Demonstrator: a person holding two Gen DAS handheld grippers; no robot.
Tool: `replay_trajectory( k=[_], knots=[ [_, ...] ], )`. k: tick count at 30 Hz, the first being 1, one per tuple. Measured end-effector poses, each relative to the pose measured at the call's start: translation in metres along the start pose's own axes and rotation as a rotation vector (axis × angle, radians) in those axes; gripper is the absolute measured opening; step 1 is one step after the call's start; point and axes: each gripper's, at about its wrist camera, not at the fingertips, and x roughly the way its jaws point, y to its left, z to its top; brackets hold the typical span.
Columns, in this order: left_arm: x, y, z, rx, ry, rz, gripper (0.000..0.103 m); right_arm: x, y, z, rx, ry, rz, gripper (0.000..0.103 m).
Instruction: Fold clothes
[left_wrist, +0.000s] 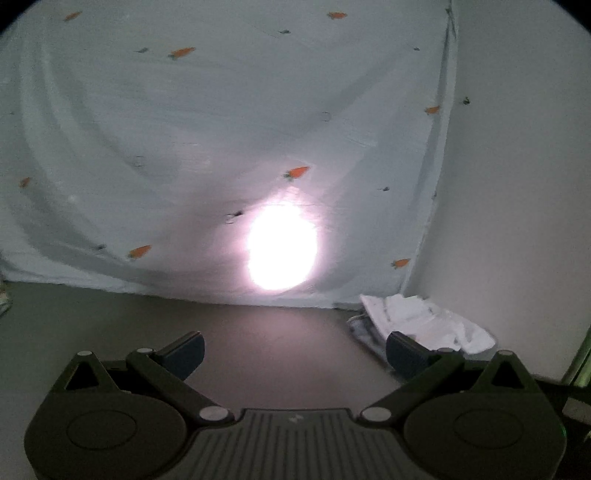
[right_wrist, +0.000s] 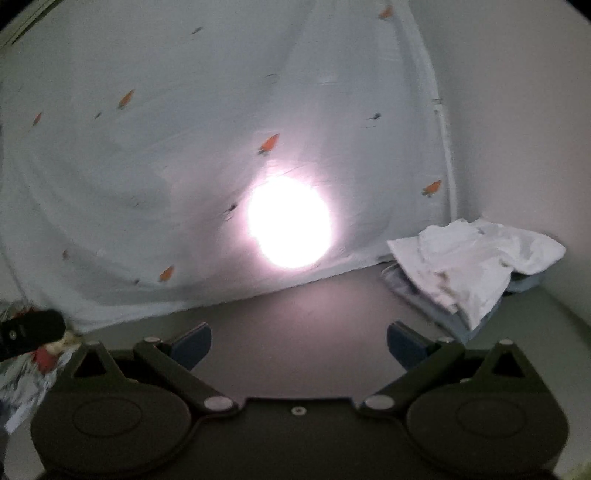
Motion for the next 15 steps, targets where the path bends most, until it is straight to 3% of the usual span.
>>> replay_trajectory(
  k=[8,11,15],
  knots=[
    [-0.074,0.046,-0.022,-0.043,0.013,0.1,0.103,-0.053,0.085,-0.03,-0.128,-0.028,0.067,0.103],
    [-0.097,0.061,-0.03,-0.06,0.015,0.138,0.103,-0.064,0.105,-0.036,-0.126,-0.006,0.107,0.103],
    [-0.12,0.076,-0.037,-0.067,0.044,0.176,0.103,-0.078,0.129,-0.047,-0.151,0.038,0.097,0.103]
  ],
)
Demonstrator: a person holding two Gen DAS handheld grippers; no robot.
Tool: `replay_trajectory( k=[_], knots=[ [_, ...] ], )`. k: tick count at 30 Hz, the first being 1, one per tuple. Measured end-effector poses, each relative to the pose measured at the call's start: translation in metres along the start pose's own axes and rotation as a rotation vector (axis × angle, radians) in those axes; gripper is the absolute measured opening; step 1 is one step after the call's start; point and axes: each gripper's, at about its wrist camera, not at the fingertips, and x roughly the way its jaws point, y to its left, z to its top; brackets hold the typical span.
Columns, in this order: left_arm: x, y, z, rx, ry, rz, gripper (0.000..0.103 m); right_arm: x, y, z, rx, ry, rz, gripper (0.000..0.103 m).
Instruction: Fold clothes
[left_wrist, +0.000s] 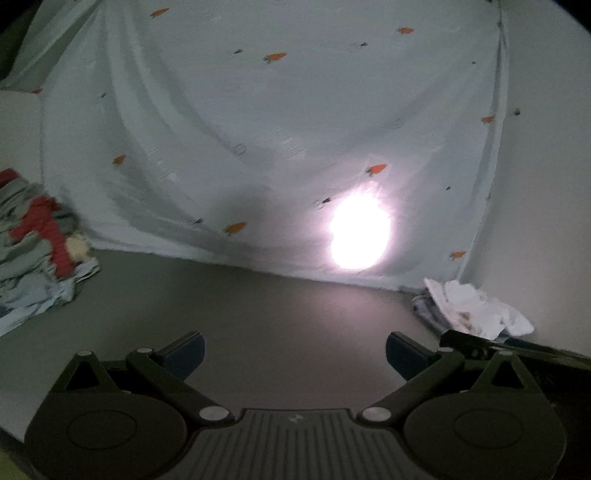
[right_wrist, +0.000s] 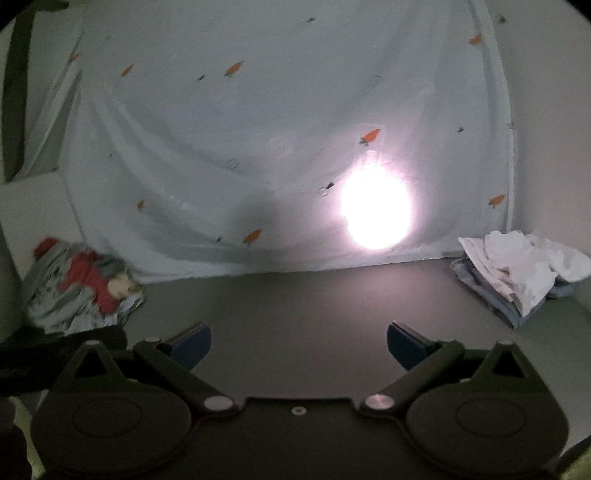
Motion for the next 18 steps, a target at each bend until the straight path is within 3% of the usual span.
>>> replay_trajectory(
  k=[6,13,18],
  knots=[
    [-0.014,0.018,-0.012,-0.027,0.058,0.027,0.103,-0.015,0.029,-0.015,-0.046,0.051,-0.022,0.103],
    [-0.019,0.027,-0.031,-0.021,0.116,0.04,0.103,-0.018,0.04,-0.04,-0.061,0.151,-0.036,0.103],
    [-0.027,0.034,-0.035,-0.021,0.127,0.037,0.103,-0.022,0.047,-0.047,-0.071,0.172,-0.047,0.103]
  ],
)
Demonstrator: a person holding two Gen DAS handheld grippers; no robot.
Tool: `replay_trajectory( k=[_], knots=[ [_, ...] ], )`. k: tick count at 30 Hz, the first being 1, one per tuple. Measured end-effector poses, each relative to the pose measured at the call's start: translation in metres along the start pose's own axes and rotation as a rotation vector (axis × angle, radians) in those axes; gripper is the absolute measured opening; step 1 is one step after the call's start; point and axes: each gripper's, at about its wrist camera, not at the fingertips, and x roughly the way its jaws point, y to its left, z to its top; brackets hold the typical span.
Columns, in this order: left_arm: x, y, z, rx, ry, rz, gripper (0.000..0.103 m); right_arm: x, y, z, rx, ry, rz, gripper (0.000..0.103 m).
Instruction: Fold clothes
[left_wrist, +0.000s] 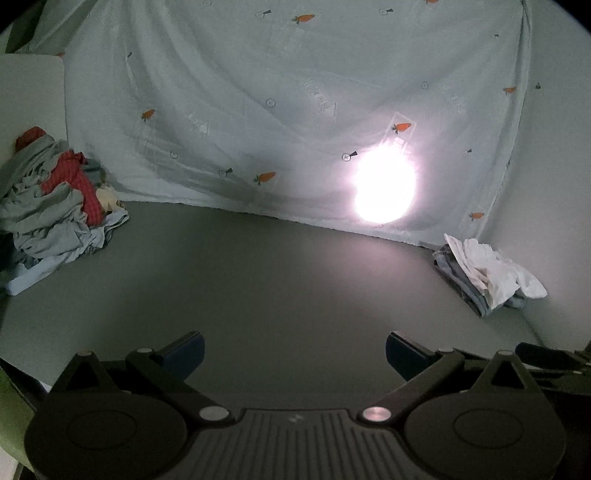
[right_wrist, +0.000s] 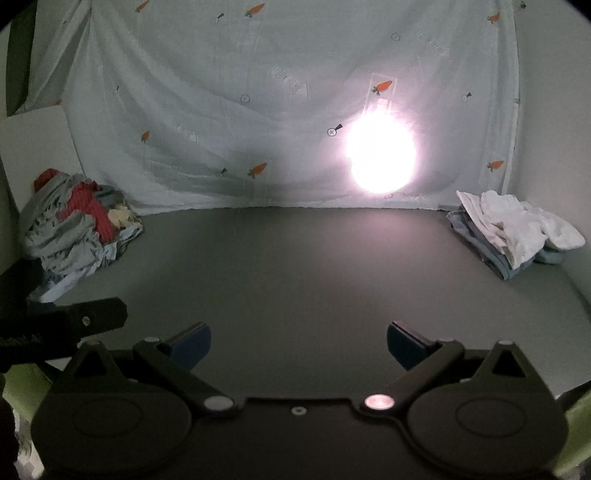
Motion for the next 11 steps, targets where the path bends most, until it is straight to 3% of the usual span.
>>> replay_trajectory(
  k=[11],
  knots=[
    [-0.018,0.01,-0.007,0.005,-0.005,0.013,0.103,-0.013,0.011,-0.007,-0.01,-0.013,0.0,0.103]
  ],
)
